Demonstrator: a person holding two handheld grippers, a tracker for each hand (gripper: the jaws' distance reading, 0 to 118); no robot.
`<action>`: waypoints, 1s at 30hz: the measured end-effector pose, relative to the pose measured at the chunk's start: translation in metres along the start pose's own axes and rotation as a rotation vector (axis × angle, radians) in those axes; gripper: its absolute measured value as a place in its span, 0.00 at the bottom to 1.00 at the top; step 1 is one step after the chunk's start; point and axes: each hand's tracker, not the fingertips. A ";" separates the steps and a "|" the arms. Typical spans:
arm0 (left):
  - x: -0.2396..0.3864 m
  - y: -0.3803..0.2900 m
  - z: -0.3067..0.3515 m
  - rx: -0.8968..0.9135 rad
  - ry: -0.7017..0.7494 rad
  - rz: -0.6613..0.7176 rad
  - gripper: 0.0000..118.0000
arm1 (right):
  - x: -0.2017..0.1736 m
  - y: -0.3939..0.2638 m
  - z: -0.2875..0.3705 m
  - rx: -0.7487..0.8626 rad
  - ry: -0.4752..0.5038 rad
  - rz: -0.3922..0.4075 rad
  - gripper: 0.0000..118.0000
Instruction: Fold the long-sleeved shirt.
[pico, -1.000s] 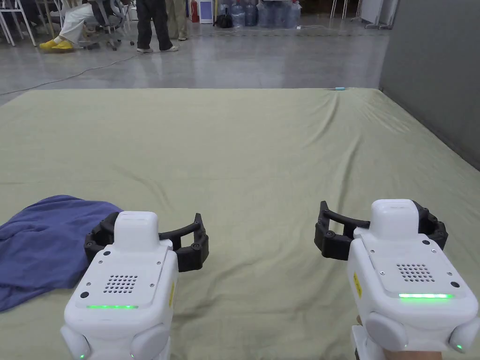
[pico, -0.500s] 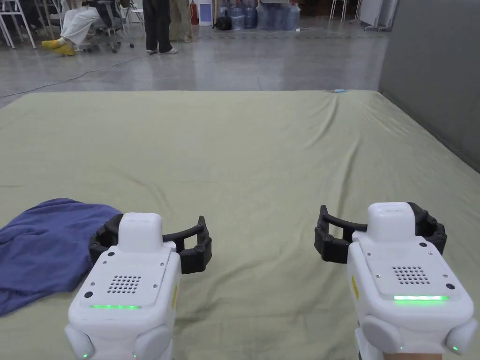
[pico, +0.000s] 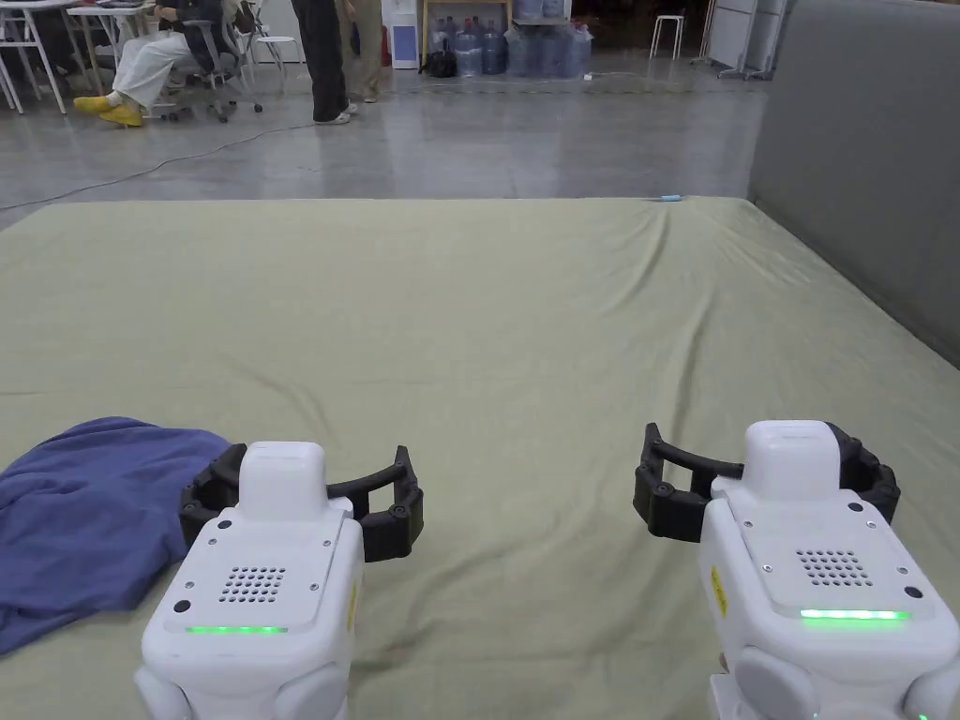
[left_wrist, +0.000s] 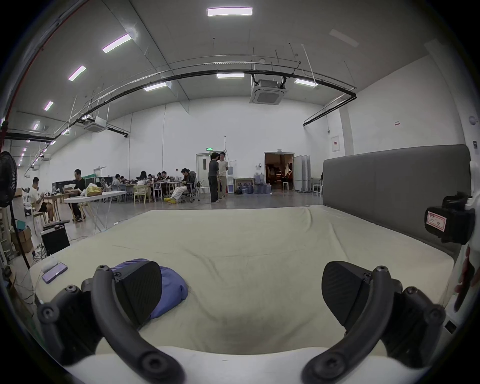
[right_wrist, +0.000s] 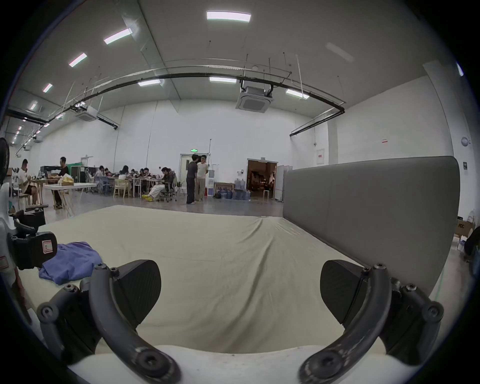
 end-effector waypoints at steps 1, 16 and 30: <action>0.000 0.000 0.001 -0.025 -0.003 0.007 0.98 | 0.000 -0.001 0.000 -0.005 -0.001 0.002 0.97; -0.019 0.014 0.001 -0.007 0.071 -0.011 0.00 | -0.020 0.005 -0.011 -0.034 0.002 -0.038 0.00; -0.164 0.035 0.085 -0.032 0.553 -0.028 0.00 | -0.223 0.032 -0.010 0.044 0.527 -0.064 0.00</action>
